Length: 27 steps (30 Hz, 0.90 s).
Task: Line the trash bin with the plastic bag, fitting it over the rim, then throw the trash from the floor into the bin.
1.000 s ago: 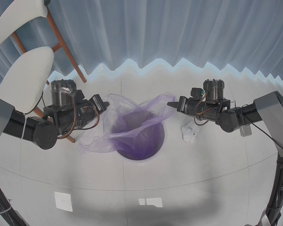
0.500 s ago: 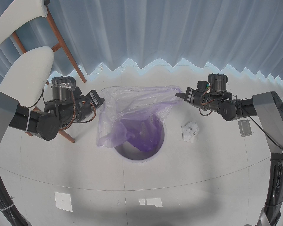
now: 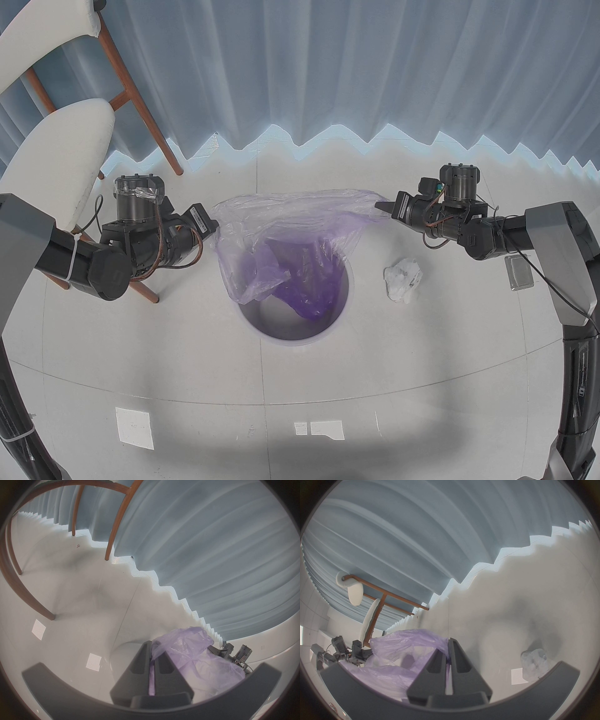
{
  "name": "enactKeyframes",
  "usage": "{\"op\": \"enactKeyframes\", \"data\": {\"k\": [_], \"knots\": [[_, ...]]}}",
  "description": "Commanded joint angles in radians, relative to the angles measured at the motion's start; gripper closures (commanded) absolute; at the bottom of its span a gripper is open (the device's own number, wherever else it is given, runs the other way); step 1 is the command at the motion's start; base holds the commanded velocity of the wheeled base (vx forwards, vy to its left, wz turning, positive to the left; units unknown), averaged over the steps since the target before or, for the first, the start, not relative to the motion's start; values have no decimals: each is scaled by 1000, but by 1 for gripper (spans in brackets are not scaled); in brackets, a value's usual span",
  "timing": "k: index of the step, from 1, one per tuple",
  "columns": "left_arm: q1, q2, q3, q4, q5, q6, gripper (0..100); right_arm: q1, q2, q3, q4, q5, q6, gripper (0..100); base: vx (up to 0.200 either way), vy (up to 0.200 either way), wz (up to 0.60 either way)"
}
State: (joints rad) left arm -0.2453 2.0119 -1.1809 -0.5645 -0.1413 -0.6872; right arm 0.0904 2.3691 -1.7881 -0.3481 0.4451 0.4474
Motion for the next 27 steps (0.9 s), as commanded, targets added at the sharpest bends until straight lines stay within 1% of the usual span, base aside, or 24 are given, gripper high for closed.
{"op": "enactKeyframes", "data": {"k": [1,3,14,18,20,21,27], "knots": [[14,19,-8,1,-3,0,100,2,13,-2,-2,9,-1,100,0,0,0],[26,42,-19,1,-4,-2,100,2,22,-7,-3,24,-1,100,0,0,0],[46,111,-29,-11,-6,-3,100,0,87,-25,-11,24,-1,100,0,0,0],[54,169,-62,-20,-6,-41,100,0,128,-53,-11,23,0,100,0,0,0],[54,171,-65,-20,-6,-44,100,0,130,-54,-11,23,0,100,0,0,0],[63,203,-102,-23,-3,-67,100,0,156,-88,-9,21,5,100,0,0,0],[64,226,-131,-15,-4,-66,100,3,173,-105,0,20,14,100,0,0,0]]}}
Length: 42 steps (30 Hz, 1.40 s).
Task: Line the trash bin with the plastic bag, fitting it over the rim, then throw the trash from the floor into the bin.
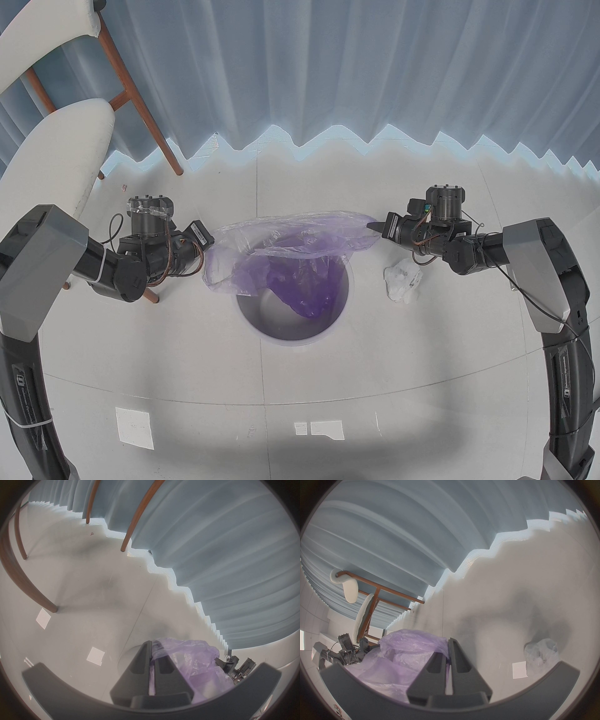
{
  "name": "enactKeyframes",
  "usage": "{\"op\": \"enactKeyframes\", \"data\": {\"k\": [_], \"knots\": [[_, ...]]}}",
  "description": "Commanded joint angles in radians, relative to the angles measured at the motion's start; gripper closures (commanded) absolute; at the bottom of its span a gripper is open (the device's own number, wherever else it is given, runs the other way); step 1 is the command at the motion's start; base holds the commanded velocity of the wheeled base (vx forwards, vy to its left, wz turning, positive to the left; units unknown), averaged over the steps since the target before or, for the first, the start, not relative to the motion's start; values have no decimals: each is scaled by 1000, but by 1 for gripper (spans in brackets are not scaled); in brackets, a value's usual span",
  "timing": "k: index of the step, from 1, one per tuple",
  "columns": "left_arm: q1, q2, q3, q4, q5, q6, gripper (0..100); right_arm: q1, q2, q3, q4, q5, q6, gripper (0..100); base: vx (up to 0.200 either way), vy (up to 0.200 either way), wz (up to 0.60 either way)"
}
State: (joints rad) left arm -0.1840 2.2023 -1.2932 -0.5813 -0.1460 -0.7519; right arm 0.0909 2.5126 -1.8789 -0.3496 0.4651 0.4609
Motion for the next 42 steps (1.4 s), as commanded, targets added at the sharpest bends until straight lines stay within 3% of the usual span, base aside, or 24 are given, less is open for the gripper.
{"op": "enactKeyframes", "data": {"k": [1,12,21,22,28,30,33,37,38,42], "knots": [[3,36,-18,1,0,-1,100,3,29,-14,1,0,1,100,0,0,0],[-3,96,-28,4,0,-3,100,0,65,-11,-9,-11,21,100,0,0,0],[-8,92,-21,3,16,-49,100,0,55,-6,-8,-13,113,100,0,0,0],[-3,79,-12,6,19,-50,0,1,46,-3,-8,-13,131,0,0,0,0],[0,45,29,-3,45,-49,0,0,2,30,0,-33,199,0,0,0,0],[3,7,60,-5,60,-78,0,1,-55,77,1,-46,329,0,0,0,0],[9,-41,95,-5,77,-115,0,-2,-120,138,1,-48,421,0,0,0,0],[11,-85,130,-6,78,-144,0,-6,-158,188,0,-48,437,0,0,0,0],[11,-154,193,-5,77,-184,0,-13,-216,287,-8,-48,437,0,0,0,0],[6,-214,287,-8,86,-190,0,-13,-276,389,-11,-52,432,0,0,0,0]]}}
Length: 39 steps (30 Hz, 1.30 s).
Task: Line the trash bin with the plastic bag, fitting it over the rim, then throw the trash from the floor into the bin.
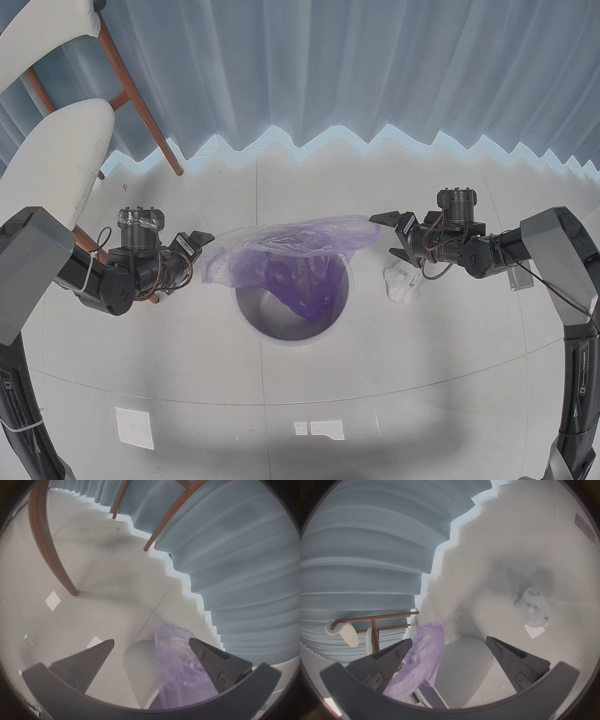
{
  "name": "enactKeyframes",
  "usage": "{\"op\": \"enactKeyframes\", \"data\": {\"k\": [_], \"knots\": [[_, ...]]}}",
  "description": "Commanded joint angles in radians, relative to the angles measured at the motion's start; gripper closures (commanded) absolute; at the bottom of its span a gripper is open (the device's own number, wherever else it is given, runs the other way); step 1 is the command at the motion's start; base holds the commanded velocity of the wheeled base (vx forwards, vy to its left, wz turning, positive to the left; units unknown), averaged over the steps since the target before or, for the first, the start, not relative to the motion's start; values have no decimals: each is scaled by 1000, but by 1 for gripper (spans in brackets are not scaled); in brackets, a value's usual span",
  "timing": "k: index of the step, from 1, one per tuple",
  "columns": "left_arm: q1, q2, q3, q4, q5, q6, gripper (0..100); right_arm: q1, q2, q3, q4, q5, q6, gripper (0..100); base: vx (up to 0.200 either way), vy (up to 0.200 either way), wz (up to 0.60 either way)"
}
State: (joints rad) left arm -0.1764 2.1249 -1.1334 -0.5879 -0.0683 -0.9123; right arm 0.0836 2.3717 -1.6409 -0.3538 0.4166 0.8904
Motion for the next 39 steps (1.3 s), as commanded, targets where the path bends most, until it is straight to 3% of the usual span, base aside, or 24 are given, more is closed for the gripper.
{"op": "enactKeyframes", "data": {"k": [1,10,15,20,27,33,34,39], "knots": [[-2,-180,185,-1,7,-31,0,-5,-169,194,-7,-13,2,0,0,0,0],[2,-367,429,-29,13,-45,0,-5,-312,400,-33,-58,2,0,0,0,0],[-9,-453,552,-99,15,-54,0,-2,-382,616,-221,-59,2,0,0,0,0],[-12,-468,593,-128,24,-56,0,5,-428,747,-326,-82,1,0,0,0,0],[-15,-499,577,-135,27,-94,0,16,-480,774,-306,-93,45,0,0,0,0],[-77,-517,570,-135,13,-261,0,68,-490,808,-321,-145,154,0,0,0,0],[-87,-522,566,-127,-2,-312,0,84,-488,805,-321,-150,186,0,0,0,0],[-94,-505,564,-135,-93,-393,0,116,-456,786,-341,-148,219,0,0,0,0]]}}
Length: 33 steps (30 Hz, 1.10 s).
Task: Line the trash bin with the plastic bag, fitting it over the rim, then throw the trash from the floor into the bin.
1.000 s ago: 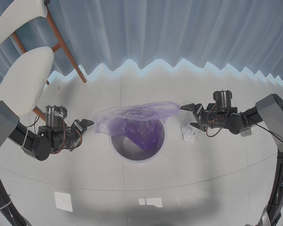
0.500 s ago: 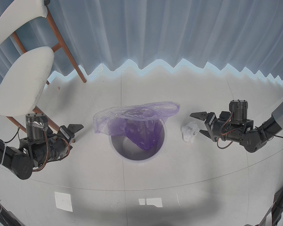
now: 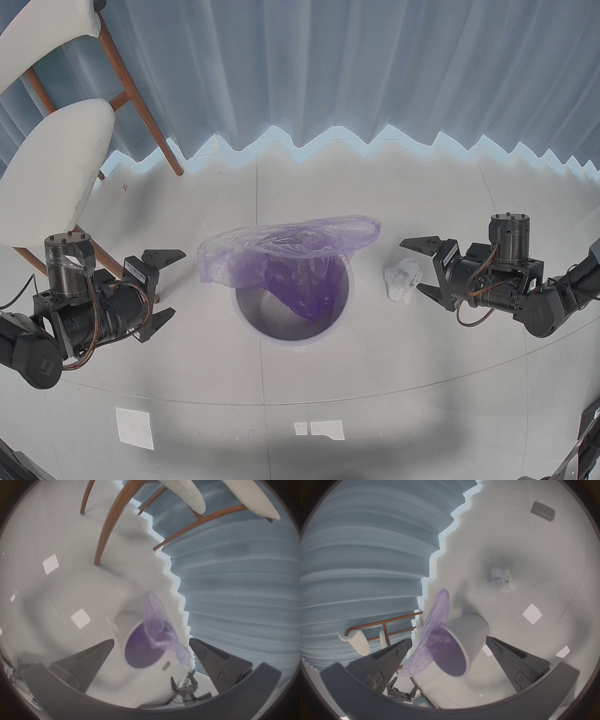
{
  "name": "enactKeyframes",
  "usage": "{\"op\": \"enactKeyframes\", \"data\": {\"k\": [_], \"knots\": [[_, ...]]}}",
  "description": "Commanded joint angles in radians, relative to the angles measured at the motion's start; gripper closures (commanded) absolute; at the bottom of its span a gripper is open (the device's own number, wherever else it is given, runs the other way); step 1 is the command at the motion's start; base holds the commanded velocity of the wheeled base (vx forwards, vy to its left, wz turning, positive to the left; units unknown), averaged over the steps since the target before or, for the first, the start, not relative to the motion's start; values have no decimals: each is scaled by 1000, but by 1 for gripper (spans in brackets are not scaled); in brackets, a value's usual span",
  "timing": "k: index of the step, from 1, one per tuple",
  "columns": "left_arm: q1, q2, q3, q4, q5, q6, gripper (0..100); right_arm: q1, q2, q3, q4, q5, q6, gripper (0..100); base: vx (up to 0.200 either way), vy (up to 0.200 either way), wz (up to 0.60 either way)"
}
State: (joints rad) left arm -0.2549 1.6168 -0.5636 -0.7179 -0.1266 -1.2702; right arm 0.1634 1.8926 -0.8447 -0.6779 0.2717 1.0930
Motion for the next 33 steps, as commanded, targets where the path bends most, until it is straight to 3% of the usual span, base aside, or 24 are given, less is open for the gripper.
{"op": "enactKeyframes", "data": {"k": [1,7,16,25,33], "knots": [[-15,15,-12,-6,-53,-55,0,42,39,-13,-38,-3,15,0,0,0,0],[-10,100,-82,-6,-73,-182,0,70,99,-19,-132,-5,10,0,0,0,0],[-17,167,-160,-8,-80,-193,0,117,166,-114,-150,-5,59,0,0,0,0],[-14,198,-202,-18,-206,-201,0,171,253,-225,-146,-8,70,0,0,0,0],[-15,304,-254,-92,-199,-199,0,176,318,-321,-135,-8,84,0,0,0,0]]}}
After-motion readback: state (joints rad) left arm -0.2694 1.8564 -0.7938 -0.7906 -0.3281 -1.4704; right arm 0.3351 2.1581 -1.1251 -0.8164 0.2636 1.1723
